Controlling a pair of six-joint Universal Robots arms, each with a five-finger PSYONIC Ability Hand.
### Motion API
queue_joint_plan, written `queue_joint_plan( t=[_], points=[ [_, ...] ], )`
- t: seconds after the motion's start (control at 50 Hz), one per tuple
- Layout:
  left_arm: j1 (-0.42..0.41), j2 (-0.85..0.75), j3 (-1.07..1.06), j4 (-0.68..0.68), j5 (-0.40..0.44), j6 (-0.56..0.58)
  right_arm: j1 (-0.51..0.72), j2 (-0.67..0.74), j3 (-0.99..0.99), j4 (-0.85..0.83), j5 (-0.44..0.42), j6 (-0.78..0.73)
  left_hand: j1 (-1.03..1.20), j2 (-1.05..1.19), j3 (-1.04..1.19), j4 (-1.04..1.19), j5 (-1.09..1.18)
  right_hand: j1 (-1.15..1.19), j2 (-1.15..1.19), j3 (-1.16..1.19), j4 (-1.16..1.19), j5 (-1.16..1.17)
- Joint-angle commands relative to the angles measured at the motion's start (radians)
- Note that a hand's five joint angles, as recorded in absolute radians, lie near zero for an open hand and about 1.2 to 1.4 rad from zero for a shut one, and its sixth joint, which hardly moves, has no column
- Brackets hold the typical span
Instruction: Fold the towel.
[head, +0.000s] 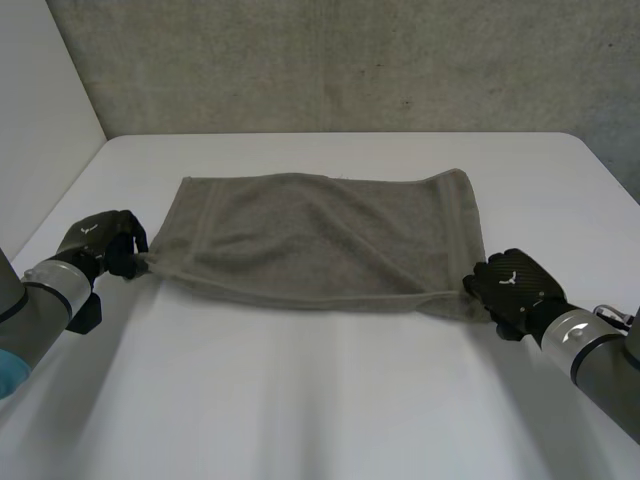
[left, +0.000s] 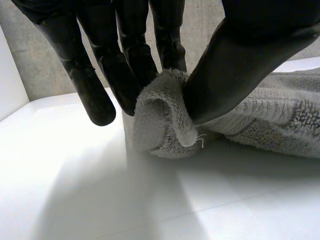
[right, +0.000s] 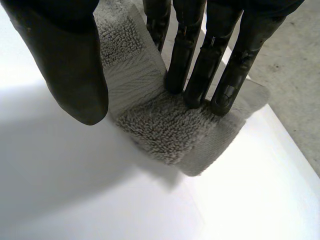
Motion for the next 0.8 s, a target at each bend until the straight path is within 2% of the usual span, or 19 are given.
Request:
queue_joint_plan(
  t=[0.02, 0.16, 0.18, 0.2, 0.22, 0.28, 0.32, 0.34, 0.36, 0.38, 0.4, 0.64, 0.8],
  points=[
    [-0.001, -0.001, -0.004, -0.001, 0.000, 0.000, -0.029, 0.001, 0.003, -0.038, -0.022, -0.001, 0.102, 0.054, 0.068, 0.032, 0.102, 0.139, 0.121, 0.136, 0.135, 0.139],
    [-0.003, -0.001, -0.013, -0.001, 0.003, 0.005, -0.030, 0.004, 0.003, -0.038, -0.024, -0.002, 0.102, 0.054, 0.068, 0.032, 0.102, 0.255, 0.237, 0.251, 0.250, 0.254],
    [-0.003, -0.001, -0.013, -0.001, 0.005, 0.006, -0.028, 0.004, 0.003, -0.038, -0.027, -0.002, 0.102, 0.054, 0.068, 0.032, 0.102, 0.481, 0.463, 0.478, 0.477, 0.481],
    [-0.004, -0.001, -0.013, -0.001, 0.005, 0.008, -0.028, 0.004, 0.003, -0.038, -0.027, -0.002, 0.102, 0.054, 0.068, 0.032, 0.102, 0.484, 0.466, 0.480, 0.479, 0.483],
    [-0.004, -0.001, -0.013, -0.001, 0.005, 0.008, -0.028, 0.003, 0.003, -0.038, -0.030, -0.001, 0.102, 0.054, 0.068, 0.032, 0.102, 0.637, 0.619, 0.633, 0.632, 0.636],
    [-0.004, -0.001, -0.013, -0.001, 0.005, 0.009, -0.028, 0.003, 0.003, -0.038, -0.034, -0.001, 0.102, 0.054, 0.068, 0.032, 0.102, 0.638, 0.620, 0.635, 0.634, 0.638],
    [-0.003, -0.002, -0.013, -0.001, 0.005, 0.009, -0.028, 0.003, 0.003, -0.036, -0.034, -0.001, 0.102, 0.054, 0.068, 0.032, 0.102, 0.619, 0.601, 0.615, 0.614, 0.618],
    [-0.003, -0.002, -0.013, -0.001, 0.005, 0.009, -0.028, 0.003, 0.002, -0.036, -0.034, -0.001, 0.102, 0.054, 0.068, 0.032, 0.102, 0.305, 0.287, 0.302, 0.300, 0.304],
    [-0.004, -0.002, -0.013, -0.001, 0.005, 0.009, -0.028, 0.003, 0.002, -0.036, -0.034, -0.001, 0.102, 0.054, 0.068, 0.032, 0.102, 0.302, 0.284, 0.298, 0.297, 0.301],
    [-0.004, -0.002, -0.013, -0.001, 0.005, 0.009, -0.028, 0.004, 0.003, -0.036, -0.033, -0.001, 0.102, 0.054, 0.068, 0.032, 0.102, 0.008, -0.010, 0.005, 0.003, 0.007],
    [-0.004, -0.002, -0.013, -0.001, 0.005, 0.009, -0.028, 0.006, 0.003, -0.038, -0.031, -0.001, 0.102, 0.054, 0.068, 0.032, 0.102, -0.027, -0.045, -0.030, -0.031, -0.027],
    [-0.004, -0.007, -0.015, 0.002, 0.006, 0.011, -0.031, 0.027, -0.007, -0.042, -0.031, -0.002, 0.102, 0.054, 0.068, 0.032, 0.102, -0.018, -0.036, -0.022, -0.023, -0.019],
    [-0.004, -0.007, -0.016, 0.005, 0.008, 0.011, -0.065, 0.035, -0.015, -0.073, -0.025, -0.001, 0.102, 0.054, 0.068, 0.032, 0.102, -0.136, -0.154, -0.139, -0.140, -0.136]
  ],
)
